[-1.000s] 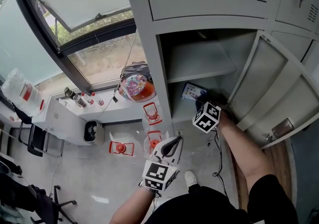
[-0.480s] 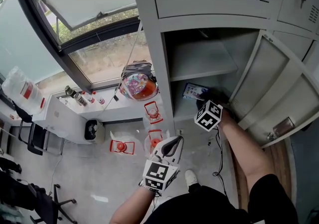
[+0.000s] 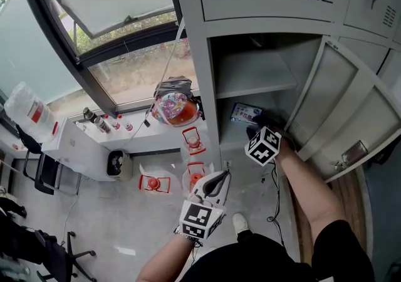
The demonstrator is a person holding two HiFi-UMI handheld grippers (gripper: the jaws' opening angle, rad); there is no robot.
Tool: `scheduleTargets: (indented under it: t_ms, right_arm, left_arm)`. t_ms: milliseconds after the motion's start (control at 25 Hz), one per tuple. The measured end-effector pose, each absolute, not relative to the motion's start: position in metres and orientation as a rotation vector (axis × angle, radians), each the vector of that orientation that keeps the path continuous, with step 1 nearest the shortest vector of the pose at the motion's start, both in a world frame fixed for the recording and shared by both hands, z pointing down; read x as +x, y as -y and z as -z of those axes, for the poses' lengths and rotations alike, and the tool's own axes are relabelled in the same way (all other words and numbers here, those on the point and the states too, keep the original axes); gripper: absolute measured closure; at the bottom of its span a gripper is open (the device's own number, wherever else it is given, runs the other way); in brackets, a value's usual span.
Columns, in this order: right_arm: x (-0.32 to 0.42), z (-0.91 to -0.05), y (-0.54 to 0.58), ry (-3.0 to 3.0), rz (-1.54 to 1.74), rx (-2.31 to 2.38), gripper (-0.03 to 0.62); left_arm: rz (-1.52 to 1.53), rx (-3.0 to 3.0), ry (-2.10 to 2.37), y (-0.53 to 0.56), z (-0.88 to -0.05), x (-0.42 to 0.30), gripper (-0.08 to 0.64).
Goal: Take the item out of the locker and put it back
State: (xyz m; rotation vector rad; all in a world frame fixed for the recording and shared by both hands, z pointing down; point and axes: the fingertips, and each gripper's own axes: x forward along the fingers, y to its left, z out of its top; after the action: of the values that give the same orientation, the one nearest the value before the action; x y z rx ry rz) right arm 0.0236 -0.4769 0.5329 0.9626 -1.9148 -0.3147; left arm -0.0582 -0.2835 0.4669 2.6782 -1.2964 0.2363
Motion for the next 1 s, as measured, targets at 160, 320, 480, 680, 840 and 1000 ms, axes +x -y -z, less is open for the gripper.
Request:
scheduleTargets:
  t_ms: [160, 320, 480, 680, 840, 1000]
  right_arm:
    - [0.023, -0.521, 0.467, 1.932, 0.332, 0.990, 0.417]
    - [0.022, -0.504, 0.452, 1.967, 0.352, 1.034, 0.496]
    - [0.020, -0.487, 0.430, 2.037, 0.315, 1.109, 0.540]
    - [0.017, -0.476, 0.388, 2.117, 0.237, 1.178, 0.540]
    - [0.010, -0.466, 0.347, 2.188, 0.159, 1.231, 0.540]
    - [0.002, -0.462, 0.304, 2.232, 0.113, 1.261, 0.540]
  left_arm:
    - [-0.233, 2.691, 1.293, 0.275, -0.464, -0.058, 0.545]
    - [-0.223, 2.695, 1.293, 0.264, -0.461, -0.060, 0.545]
    - [-0.207, 2.700, 1.293, 0.249, -0.457, -0.065, 0.545]
    - [-0.184, 2.707, 1.290, 0.224, -0.452, -0.071, 0.545]
    - [-0.169, 2.720, 1.277, 0.199, -0.448, -0.078, 0.545]
    - [-0.166, 2.732, 1.249, 0.171, -0.449, -0.084, 0.545]
